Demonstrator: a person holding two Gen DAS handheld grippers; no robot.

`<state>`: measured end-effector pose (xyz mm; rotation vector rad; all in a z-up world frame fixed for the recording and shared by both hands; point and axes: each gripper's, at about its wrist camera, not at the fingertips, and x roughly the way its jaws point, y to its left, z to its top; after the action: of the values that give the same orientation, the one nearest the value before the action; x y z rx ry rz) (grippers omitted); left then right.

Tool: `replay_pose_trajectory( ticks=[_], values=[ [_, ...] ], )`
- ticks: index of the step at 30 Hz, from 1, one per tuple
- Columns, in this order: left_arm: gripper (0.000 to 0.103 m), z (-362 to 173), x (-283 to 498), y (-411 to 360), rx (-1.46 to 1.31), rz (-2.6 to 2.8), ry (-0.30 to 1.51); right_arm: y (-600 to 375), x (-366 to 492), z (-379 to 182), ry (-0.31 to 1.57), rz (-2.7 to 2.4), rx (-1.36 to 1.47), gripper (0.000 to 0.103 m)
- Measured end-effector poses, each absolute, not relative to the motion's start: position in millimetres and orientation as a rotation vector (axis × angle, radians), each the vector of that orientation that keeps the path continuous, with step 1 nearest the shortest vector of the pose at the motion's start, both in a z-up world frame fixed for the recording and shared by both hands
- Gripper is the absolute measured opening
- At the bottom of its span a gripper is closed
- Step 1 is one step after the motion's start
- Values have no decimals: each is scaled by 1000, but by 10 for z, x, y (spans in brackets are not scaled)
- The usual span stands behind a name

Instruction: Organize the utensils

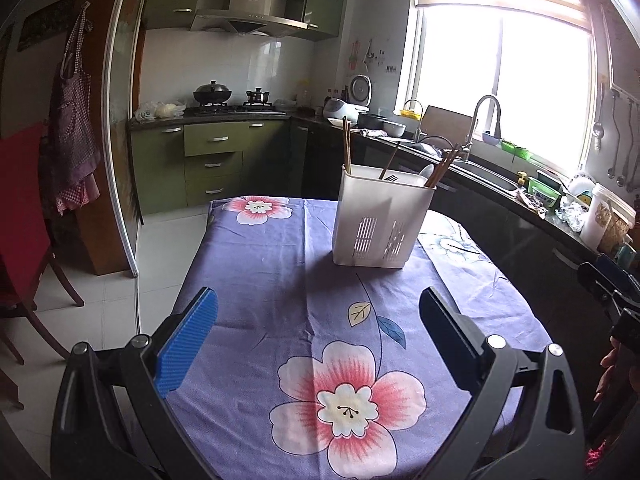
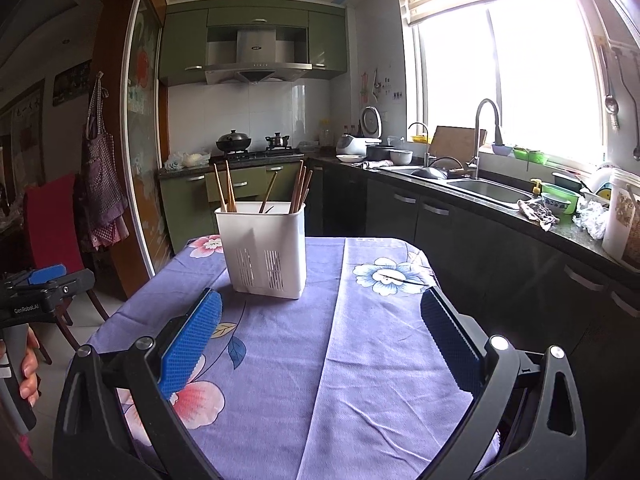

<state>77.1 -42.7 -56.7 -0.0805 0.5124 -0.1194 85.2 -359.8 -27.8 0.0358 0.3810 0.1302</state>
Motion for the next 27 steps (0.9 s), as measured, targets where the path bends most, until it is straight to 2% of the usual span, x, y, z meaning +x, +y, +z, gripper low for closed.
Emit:
replay_pose_trajectory(
  ticks=[11,27],
  values=[
    [96,-450,487,-508,-46,-116,485,-3593,507,-145,353,157,24,98],
    [96,-434,515,-503,-44,-99,488,-3585,623,-193,371,177,29,98]
  ],
)
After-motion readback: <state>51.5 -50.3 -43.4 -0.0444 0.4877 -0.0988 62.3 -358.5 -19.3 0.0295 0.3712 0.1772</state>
